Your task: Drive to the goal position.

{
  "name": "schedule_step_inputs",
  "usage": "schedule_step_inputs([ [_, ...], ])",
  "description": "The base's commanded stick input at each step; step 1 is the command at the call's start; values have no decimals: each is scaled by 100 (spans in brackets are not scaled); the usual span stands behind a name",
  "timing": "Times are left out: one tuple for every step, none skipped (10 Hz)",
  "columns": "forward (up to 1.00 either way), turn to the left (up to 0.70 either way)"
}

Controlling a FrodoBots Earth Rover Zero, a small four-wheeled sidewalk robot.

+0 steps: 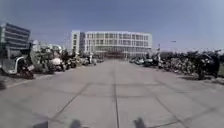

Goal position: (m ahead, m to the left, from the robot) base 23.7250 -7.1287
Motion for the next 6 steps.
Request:
schedule_step_inputs([
  [100, 0],
  [100, 0],
  [100, 0],
  [100, 0],
  [100, 0],
  [100, 0],
])
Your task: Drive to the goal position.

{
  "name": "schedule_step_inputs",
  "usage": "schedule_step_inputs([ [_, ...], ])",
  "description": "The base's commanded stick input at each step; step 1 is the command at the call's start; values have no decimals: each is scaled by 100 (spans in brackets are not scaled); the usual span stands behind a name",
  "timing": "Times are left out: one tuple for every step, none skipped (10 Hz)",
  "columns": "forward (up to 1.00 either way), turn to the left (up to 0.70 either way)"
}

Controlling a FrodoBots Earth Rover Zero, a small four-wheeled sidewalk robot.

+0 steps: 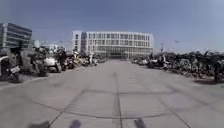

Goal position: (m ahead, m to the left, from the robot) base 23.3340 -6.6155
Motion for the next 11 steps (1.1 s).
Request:
schedule_step_inputs([
  [100, 0],
  [100, -12],
  [100, -36],
  [100, -39],
  [100, -40],
  [100, -40],
  [100, -40],
  [100, -38],
  [100, -23],
  [100, -8],
  [100, 0],
])
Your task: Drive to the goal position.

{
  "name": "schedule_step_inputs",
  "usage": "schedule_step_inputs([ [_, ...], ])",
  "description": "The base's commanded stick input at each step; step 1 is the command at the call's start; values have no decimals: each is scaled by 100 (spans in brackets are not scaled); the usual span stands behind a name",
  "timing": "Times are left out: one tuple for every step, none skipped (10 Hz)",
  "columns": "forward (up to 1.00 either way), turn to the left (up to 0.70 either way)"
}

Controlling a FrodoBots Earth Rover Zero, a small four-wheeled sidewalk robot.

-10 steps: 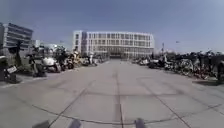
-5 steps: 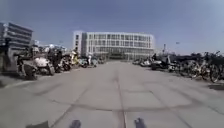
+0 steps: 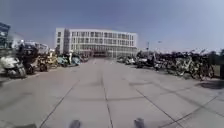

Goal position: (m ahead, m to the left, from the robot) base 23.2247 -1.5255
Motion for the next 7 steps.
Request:
schedule_step_inputs([
  [100, 0],
  [100, -2],
  [100, -10],
  [100, -30],
  [100, -21],
  [100, 0],
  [100, 0],
])
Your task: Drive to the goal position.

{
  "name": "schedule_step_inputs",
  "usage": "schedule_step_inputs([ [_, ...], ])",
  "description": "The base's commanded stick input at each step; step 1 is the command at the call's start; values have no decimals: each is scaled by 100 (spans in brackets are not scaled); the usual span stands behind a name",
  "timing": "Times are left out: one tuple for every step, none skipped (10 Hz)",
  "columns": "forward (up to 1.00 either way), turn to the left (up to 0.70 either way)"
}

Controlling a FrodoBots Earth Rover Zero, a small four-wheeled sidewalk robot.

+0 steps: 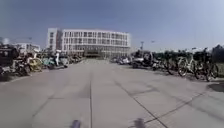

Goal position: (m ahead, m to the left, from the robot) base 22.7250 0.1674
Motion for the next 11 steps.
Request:
schedule_step_inputs([
  [100, 0],
  [100, 0],
  [100, 0],
  [100, 0],
  [100, 0],
  [100, 0],
  [100, 0],
  [100, -25],
  [100, -25],
  [100, -24],
  [100, -15],
])
